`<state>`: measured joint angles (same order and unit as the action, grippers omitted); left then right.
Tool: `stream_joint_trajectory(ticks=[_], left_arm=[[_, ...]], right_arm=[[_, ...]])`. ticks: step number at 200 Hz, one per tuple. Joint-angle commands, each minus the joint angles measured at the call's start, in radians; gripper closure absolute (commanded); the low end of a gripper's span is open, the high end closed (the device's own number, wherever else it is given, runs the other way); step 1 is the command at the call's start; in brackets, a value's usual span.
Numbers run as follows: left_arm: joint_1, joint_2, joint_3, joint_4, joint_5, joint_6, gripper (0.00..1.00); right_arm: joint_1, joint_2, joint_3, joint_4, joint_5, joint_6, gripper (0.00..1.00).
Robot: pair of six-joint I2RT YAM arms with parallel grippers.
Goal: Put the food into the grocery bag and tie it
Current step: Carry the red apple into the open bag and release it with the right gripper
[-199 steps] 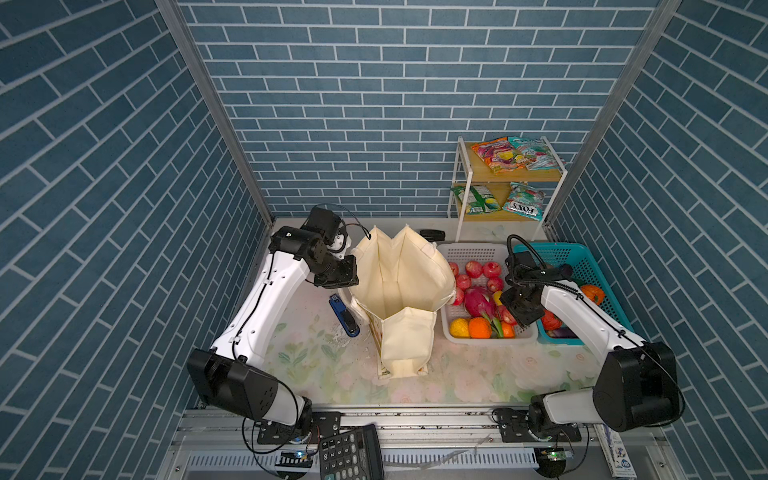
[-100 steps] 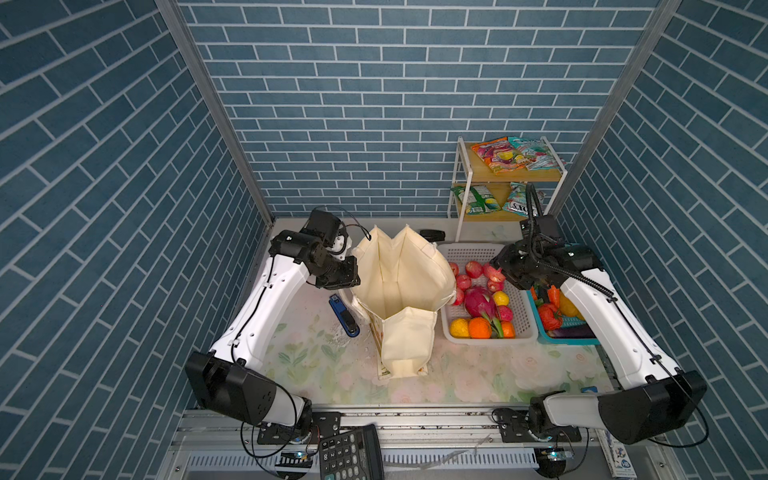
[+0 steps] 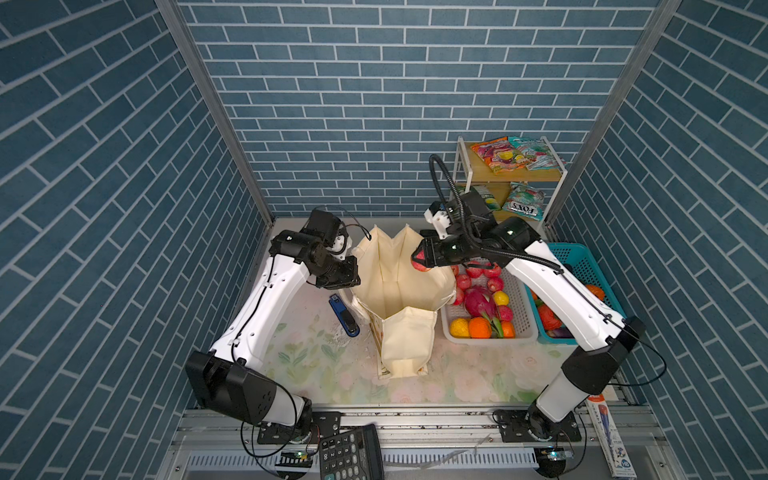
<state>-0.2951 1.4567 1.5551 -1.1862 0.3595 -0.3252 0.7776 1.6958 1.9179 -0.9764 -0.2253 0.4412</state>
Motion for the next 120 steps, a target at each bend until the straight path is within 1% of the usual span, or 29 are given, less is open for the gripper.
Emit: stream_joint_trajectory(ticks=[1,25,45,88,120], left_arm=[[-0.009,-0.012,-0.020,0.003,-0.007,0.002,0.74],[-0.009,-0.021,-0.031,0.005,-0.006,-0.003,0.74],[-0.009,-0.028,-0.039,0.007,-0.002,-0.011,0.74],[-0.009,-0.041,-0.050,0.021,0.007,-0.022,0.74],[-0.009,-0.045,-0.052,0.021,0.002,-0.021,0.74]], right_arm=[[0.055,0.055,0.029,-0.071,-0.014,-0.128,0.80],[0.113,0.116,0.029,-0.079,0.025,-0.210,0.81],[0.142,0.149,0.001,-0.051,0.048,-0.270,0.81],[0.148,0.167,-0.144,0.146,0.044,-0.340,0.80],[0.147,0.236,-0.160,0.167,0.046,-0.378,0.78]])
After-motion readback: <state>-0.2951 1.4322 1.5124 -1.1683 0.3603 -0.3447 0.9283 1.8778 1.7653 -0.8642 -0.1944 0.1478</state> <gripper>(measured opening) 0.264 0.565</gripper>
